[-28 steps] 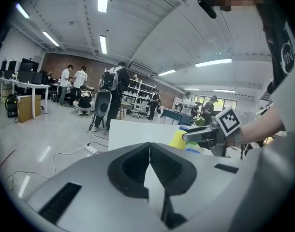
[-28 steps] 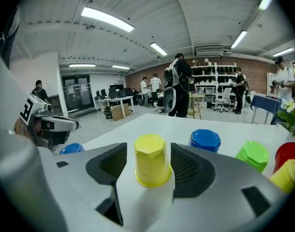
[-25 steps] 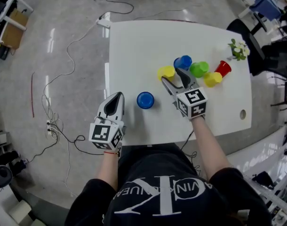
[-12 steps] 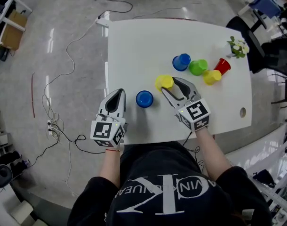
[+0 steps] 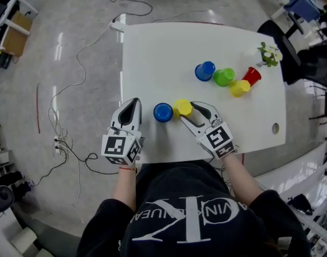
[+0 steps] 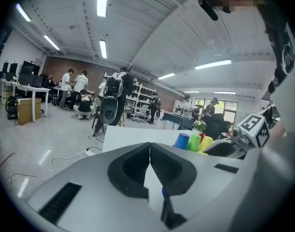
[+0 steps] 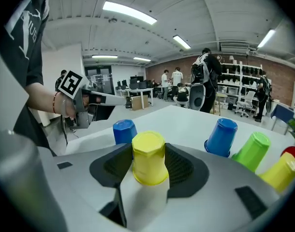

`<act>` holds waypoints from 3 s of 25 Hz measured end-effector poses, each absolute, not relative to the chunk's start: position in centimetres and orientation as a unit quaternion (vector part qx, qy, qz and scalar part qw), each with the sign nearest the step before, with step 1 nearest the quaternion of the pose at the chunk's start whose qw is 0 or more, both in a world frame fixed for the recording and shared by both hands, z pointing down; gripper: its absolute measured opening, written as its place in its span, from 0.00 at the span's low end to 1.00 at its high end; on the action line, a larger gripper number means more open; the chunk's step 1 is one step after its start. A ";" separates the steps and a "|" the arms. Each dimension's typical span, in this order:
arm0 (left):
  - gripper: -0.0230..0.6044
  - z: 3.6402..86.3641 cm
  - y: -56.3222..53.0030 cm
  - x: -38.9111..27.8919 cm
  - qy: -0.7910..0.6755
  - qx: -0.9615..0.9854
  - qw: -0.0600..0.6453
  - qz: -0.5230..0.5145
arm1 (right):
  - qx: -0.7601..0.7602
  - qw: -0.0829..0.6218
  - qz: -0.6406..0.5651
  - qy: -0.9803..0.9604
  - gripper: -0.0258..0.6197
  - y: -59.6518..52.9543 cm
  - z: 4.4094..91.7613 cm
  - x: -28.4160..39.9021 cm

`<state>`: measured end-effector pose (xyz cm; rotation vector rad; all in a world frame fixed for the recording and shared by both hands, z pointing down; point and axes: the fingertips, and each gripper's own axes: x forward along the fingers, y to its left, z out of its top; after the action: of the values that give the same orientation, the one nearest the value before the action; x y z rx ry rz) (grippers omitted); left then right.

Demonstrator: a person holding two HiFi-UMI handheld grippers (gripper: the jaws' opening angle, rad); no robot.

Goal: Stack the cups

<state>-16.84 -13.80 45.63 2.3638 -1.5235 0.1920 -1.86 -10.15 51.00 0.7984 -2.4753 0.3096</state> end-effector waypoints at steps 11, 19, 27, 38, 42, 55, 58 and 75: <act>0.04 45.8 -14.0 -16.5 -0.536 0.826 0.162 0.071 | 0.272 0.260 0.124 -0.918 0.39 -9.3 51.2 -1.7; 0.04 45.9 -14.3 -16.4 -0.539 0.823 0.166 0.071 | 0.259 0.262 0.122 -0.921 0.39 -9.1 51.2 -1.8; 0.04 45.8 -14.2 -17.0 -0.549 0.816 0.165 0.074 | 0.253 0.194 0.168 -0.933 0.43 -9.7 49.1 -1.4; 0.04 46.2 -13.1 -19.2 -0.577 0.796 0.164 0.075 | 0.497 0.152 0.164 -0.839 0.46 -20.6 48.3 7.1; 0.04 46.9 -12.2 -19.1 -0.576 0.795 0.170 0.084 | 0.550 0.155 0.185 -0.799 0.46 -23.7 50.1 7.9; 0.04 47.1 -11.6 -20.1 -0.590 0.784 0.175 0.078 | 0.470 0.173 0.146 -0.853 0.41 -20.5 49.6 5.9; 0.04 46.5 -12.2 -20.1 -0.588 0.788 0.167 0.071 | 0.435 0.198 0.141 -0.867 0.41 -16.6 50.0 6.0; 0.04 45.2 -13.3 -18.5 -0.564 0.808 0.153 0.073 | 0.389 0.236 0.146 -0.879 0.42 -9.3 51.6 5.7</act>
<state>-18.47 -13.26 45.15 2.3177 -1.6171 0.2079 5.72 -9.27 51.63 1.0661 -2.4098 0.4014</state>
